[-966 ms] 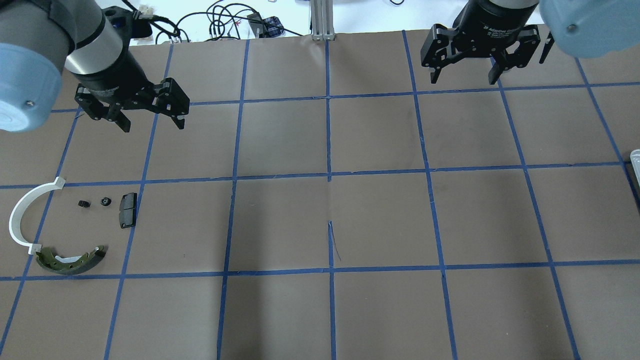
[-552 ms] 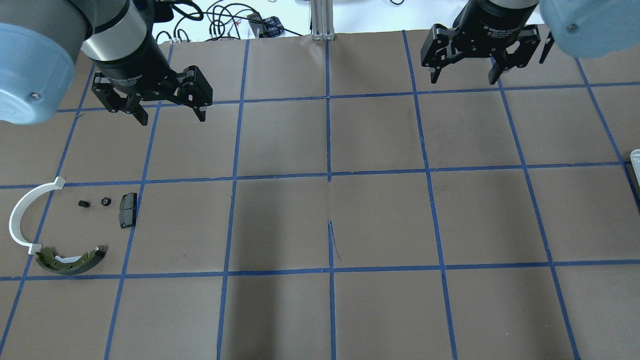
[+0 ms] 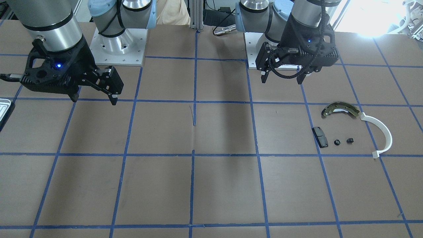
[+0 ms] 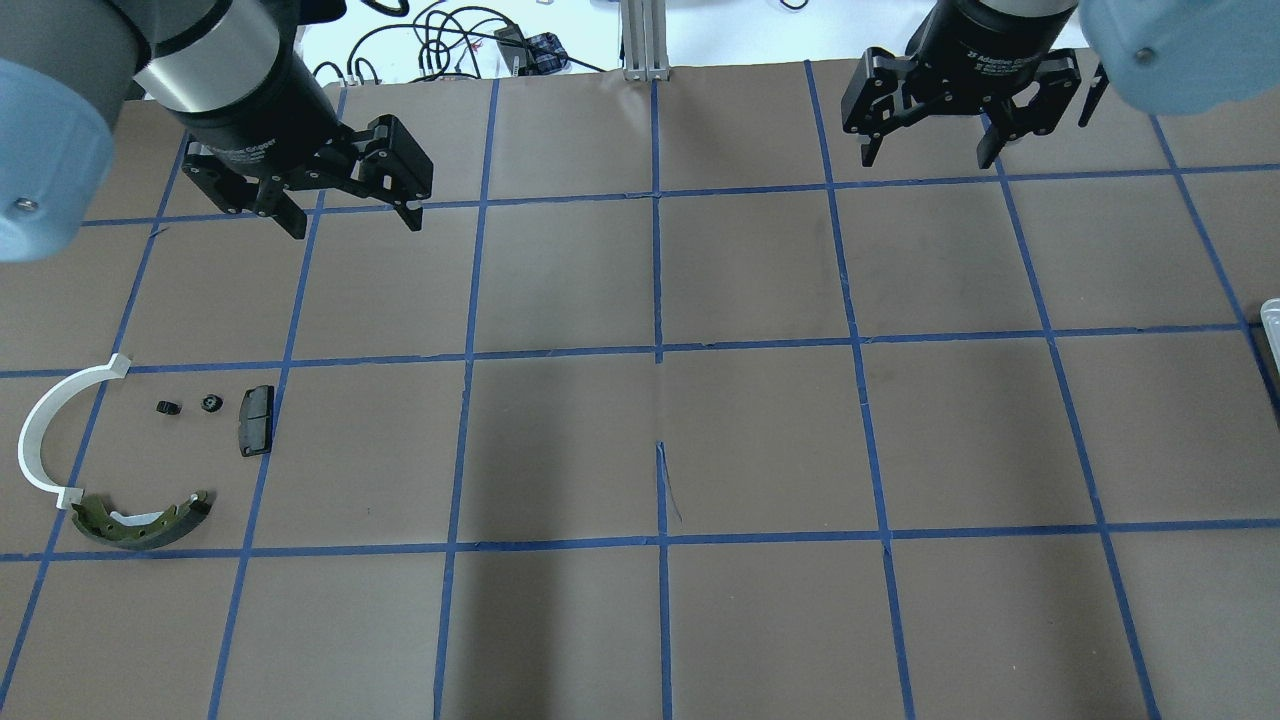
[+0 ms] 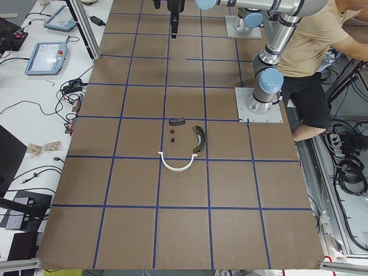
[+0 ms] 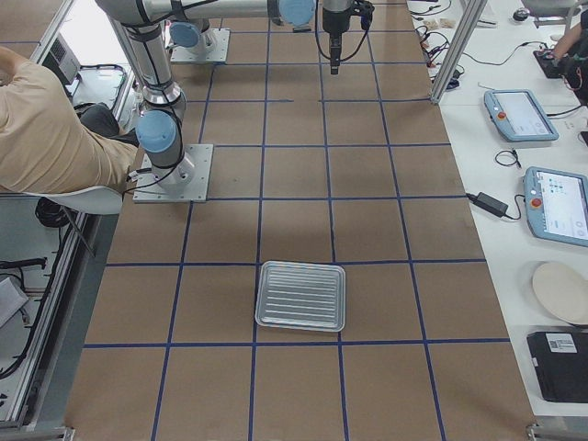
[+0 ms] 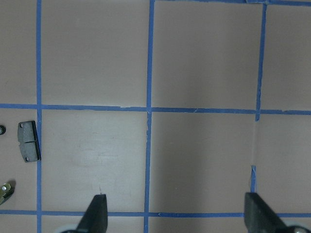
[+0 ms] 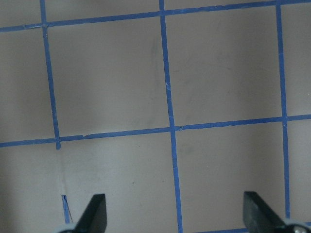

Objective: Place bearing gear from tray to pile

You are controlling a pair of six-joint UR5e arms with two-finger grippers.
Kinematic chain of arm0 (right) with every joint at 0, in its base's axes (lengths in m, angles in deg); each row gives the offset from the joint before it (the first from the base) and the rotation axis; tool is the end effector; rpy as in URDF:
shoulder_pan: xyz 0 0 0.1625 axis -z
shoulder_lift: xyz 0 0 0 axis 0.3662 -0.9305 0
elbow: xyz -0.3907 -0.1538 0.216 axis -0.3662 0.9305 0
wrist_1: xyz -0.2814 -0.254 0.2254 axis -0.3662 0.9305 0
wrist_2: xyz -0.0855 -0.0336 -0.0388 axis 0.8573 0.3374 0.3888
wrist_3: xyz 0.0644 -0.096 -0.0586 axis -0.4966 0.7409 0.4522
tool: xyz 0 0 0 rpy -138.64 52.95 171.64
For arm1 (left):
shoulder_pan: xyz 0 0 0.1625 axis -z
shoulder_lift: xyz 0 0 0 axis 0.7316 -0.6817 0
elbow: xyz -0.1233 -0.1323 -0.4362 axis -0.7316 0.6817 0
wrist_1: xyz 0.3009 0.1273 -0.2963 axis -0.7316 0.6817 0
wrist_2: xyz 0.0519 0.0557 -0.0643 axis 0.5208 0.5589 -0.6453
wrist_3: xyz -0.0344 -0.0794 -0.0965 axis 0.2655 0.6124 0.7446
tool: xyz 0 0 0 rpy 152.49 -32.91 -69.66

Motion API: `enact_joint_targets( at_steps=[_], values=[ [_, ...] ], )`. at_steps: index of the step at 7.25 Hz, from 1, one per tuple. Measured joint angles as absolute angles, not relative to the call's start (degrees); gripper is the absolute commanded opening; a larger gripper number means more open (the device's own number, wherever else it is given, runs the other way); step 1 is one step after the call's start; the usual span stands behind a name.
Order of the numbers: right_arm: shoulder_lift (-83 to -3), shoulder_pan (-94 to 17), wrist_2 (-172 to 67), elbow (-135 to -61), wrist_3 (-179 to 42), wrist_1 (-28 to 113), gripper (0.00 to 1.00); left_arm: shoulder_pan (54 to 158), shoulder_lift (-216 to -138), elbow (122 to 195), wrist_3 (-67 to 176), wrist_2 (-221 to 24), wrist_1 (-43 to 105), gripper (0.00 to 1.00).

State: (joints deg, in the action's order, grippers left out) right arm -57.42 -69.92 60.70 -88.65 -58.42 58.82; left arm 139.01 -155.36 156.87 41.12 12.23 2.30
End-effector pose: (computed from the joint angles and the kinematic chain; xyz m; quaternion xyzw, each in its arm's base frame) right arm 0.1471 -0.5710 0.5204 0.0407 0.9983 -0.0411 0.0019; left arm -0.1526 -0.5085 0.5362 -0.0051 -0.9989 0.0458 0.0072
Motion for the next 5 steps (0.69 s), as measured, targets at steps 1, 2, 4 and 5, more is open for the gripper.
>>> enact_joint_targets(
  at_steps=[1,2,4,5],
  values=[
    [-57.4,-69.9,60.7,-88.6,-58.4,58.8,1.0,138.8,-155.2,157.0,40.2,12.6,2.3,1.0],
    [-57.4,-69.9,60.7,-88.6,-58.4,58.8,1.0,138.7,-155.1,157.1,39.9,12.7,2.3,1.0],
    [-57.4,-69.9,60.7,-88.6,-58.4,58.8,1.0,138.7,-155.0,157.1,40.1,12.8,2.6,1.0],
    [-57.4,-69.9,60.7,-88.6,-58.4,58.8,1.0,138.7,-155.0,157.1,40.2,12.8,2.7,1.0]
  ],
)
